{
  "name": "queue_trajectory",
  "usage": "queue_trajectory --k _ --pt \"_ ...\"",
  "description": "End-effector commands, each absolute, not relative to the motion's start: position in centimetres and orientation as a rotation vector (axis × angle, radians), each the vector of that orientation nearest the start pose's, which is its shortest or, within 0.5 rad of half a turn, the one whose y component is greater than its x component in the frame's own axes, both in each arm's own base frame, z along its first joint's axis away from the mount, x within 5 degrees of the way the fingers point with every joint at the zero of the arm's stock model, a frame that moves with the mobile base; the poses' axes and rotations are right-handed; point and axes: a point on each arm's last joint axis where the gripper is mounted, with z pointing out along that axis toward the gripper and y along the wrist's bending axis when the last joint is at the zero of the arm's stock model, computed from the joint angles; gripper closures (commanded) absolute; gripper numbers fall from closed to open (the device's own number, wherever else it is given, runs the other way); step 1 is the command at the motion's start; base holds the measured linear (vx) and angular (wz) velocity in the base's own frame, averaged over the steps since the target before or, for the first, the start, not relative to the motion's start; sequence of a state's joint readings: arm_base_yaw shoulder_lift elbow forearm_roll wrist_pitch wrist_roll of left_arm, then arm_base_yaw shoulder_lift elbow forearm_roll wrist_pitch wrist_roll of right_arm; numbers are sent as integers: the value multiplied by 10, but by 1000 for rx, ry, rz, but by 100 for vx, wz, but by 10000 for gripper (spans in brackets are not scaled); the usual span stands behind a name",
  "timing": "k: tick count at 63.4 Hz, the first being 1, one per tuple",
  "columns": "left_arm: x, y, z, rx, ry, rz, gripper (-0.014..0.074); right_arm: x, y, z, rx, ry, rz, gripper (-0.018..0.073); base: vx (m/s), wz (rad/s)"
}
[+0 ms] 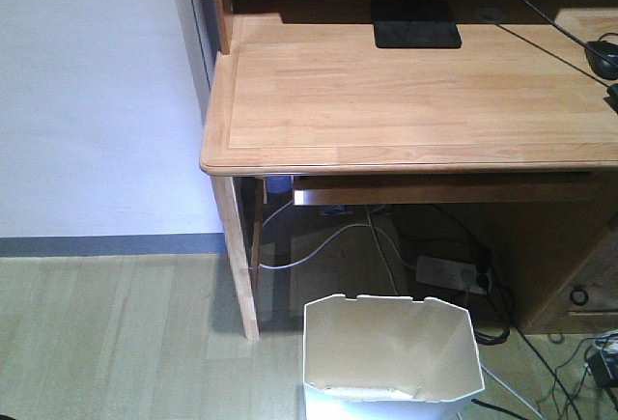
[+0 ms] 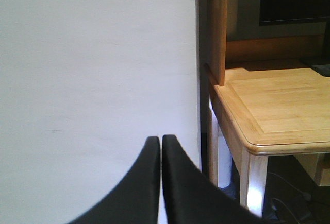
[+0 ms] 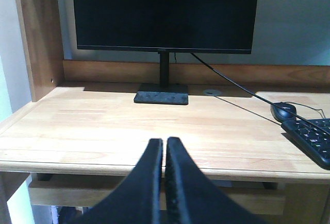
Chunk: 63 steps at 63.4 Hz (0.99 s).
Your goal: Move trash bin to bedside with robot
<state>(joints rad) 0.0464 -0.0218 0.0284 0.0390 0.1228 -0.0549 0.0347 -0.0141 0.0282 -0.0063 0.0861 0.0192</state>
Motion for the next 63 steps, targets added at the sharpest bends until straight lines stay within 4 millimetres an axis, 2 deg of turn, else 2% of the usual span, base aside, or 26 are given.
queue_trajectory --k 1,63 --pt "55 3 207 -55 1515 19 603 57 2 197 -25 1521 31 568 0 0" --pt "55 3 207 -55 1515 19 603 57 2 197 -25 1521 31 568 0 0"
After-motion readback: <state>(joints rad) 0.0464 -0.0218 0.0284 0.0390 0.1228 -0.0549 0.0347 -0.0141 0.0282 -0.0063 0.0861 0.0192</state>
